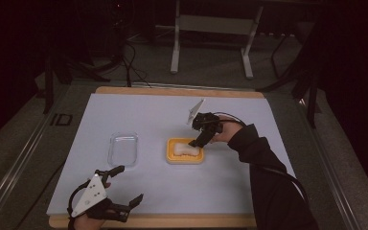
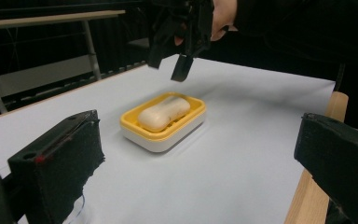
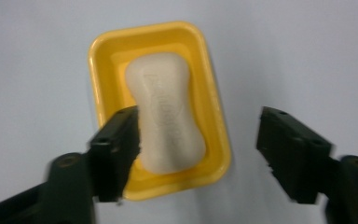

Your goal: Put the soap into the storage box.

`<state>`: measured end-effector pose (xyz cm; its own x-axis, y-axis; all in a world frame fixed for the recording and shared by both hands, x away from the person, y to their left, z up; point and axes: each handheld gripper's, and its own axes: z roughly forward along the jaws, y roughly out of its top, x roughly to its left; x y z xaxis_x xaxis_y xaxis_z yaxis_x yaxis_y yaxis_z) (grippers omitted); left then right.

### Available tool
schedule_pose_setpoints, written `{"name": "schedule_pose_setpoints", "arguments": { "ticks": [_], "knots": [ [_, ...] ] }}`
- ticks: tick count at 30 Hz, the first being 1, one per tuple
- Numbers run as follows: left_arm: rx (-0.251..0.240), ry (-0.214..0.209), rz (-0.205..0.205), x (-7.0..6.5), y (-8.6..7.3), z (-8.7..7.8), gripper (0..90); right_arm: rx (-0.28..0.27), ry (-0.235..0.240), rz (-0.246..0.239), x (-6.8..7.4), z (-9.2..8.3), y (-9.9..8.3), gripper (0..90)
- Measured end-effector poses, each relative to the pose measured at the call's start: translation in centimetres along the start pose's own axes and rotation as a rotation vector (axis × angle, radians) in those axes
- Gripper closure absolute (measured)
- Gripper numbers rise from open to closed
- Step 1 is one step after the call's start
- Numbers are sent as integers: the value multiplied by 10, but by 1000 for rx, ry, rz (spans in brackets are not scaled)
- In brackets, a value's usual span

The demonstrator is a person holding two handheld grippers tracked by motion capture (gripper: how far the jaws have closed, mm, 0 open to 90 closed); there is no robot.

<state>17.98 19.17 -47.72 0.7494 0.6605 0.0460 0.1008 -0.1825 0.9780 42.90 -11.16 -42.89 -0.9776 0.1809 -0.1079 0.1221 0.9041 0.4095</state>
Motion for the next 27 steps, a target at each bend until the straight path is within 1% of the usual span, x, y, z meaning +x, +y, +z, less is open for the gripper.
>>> {"name": "schedule_pose_setpoints", "arguments": {
  "ticks": [2, 3, 6, 7, 8, 9, 10, 11, 13, 15, 17, 19, 20, 23, 27],
  "knots": [
    [0, 0, 0, 0, 0, 0, 11, 0, -15, 18, 0, -4, -1, 205],
    [0, 0, 0, 0, 0, 0, 11, 0, -25, 35, 1, -6, -2, 197],
    [0, -1, -1, 0, 0, 0, 11, 2, -32, 52, 2, -11, -7, 129],
    [0, 0, -1, 0, 0, 0, 11, 5, -23, 65, 1, -12, -9, 127],
    [0, 0, -2, 0, 0, 0, 11, 7, -31, 78, 1, -13, -11, 128],
    [0, 0, -2, 0, 0, 0, 11, 7, -31, 78, 1, -13, -11, 128],
    [-1, 0, -2, 0, 0, 0, 11, 9, -39, 95, 1, -14, -13, 126],
    [0, 0, -3, 0, 0, 0, 11, 8, -42, 98, 1, -15, -17, 114],
    [-1, -2, -5, 0, 0, 1, 11, 4, -51, 124, 3, -18, -21, 114],
    [2, -3, -5, 0, 0, 2, 11, -8, -70, 148, 5, -21, -25, 114],
    [2, -3, -5, 0, 0, 2, 11, -34, -82, 183, 6, -26, -29, 114],
    [5, -2, -2, 0, 0, 2, 11, -59, -83, 206, 8, -29, -34, 114],
    [3, -2, -3, 0, 0, 2, 11, -60, -82, 216, 9, -31, -35, 114],
    [3, -2, -5, 0, 0, 2, 11, -67, -101, 229, 14, -34, -41, 114],
    [5, -3, -4, 0, 0, 2, 11, -104, -118, 256, 21, -37, -51, 119]
  ]
}}
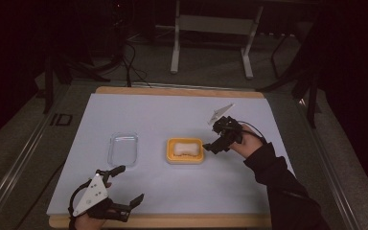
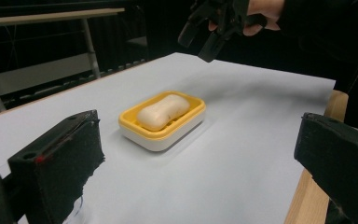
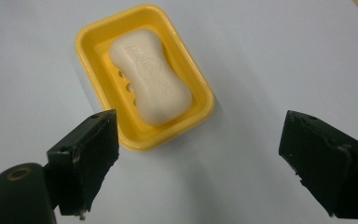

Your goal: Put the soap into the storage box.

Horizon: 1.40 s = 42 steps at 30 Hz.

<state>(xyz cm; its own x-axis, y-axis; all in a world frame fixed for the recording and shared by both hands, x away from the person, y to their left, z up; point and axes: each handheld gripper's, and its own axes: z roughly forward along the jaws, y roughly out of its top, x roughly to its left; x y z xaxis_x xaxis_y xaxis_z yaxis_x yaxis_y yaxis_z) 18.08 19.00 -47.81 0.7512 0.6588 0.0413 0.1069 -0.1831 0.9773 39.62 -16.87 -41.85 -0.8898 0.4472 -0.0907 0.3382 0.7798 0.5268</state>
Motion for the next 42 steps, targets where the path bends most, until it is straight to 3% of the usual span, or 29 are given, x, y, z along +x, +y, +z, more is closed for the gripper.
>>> {"name": "schedule_pose_setpoints", "arguments": {
  "ticks": [16, 25, 32, 42],
  "knots": [
    [7, -3, 2, 0, 0, 1, 11, -132, -88, 146, 1, -16, -50, 125],
    [8, -4, 2, -1, 0, 0, 11, -172, -154, 151, 13, -21, -73, 126],
    [11, -7, 2, -1, 0, 1, 11, -187, -203, 213, 27, -18, -90, 127],
    [16, -13, 4, -2, -1, 1, 11, -205, -204, 228, 42, -16, -104, 127]
  ]
}}
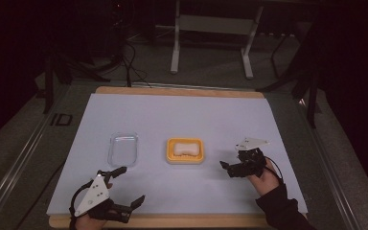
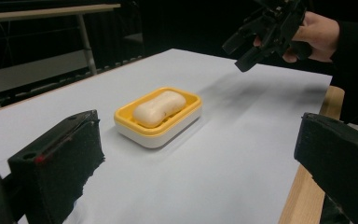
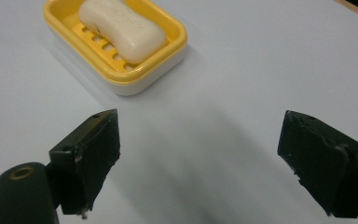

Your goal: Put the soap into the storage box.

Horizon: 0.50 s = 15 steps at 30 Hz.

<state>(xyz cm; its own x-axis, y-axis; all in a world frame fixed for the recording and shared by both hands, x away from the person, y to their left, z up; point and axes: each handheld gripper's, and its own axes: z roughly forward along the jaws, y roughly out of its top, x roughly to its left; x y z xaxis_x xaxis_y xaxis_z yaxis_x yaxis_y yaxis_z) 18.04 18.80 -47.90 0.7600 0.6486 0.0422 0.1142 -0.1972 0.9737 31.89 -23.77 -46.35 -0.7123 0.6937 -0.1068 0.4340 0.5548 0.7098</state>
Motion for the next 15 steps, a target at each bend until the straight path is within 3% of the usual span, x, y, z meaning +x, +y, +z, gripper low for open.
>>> {"name": "schedule_pose_setpoints", "arguments": {
  "ticks": [7, 15],
  "knots": [
    [2, -3, 3, -1, 0, 0, 11, -63, -11, 61, 6, -9, -15, 127],
    [1, -8, -1, -1, 1, 0, 11, -55, -17, 74, 9, -11, -23, 127]
  ]
}}
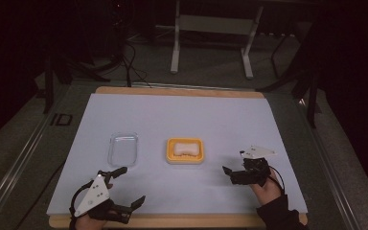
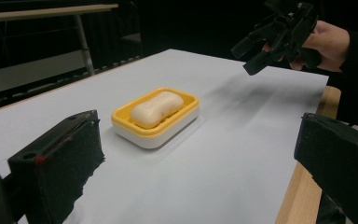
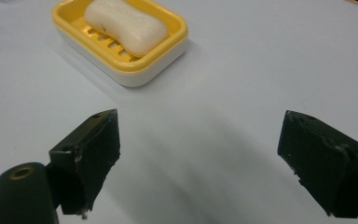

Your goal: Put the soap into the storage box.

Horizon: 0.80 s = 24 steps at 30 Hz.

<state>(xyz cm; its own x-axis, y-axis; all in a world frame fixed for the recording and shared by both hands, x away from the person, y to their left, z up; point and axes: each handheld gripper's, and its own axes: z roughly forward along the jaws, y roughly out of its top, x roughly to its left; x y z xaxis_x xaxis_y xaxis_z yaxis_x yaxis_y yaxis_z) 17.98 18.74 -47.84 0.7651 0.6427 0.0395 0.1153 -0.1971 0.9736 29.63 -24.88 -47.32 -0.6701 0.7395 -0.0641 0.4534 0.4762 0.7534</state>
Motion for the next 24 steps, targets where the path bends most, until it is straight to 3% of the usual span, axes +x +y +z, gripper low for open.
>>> {"name": "schedule_pose_setpoints", "arguments": {
  "ticks": [7, 24],
  "knots": [
    [3, -5, 1, 0, 0, 0, 11, -25, -21, 10, -2, -2, 0, 127],
    [-1, -12, -2, -1, 0, 0, 11, -38, -3, 24, -3, 2, -1, 127]
  ]
}}
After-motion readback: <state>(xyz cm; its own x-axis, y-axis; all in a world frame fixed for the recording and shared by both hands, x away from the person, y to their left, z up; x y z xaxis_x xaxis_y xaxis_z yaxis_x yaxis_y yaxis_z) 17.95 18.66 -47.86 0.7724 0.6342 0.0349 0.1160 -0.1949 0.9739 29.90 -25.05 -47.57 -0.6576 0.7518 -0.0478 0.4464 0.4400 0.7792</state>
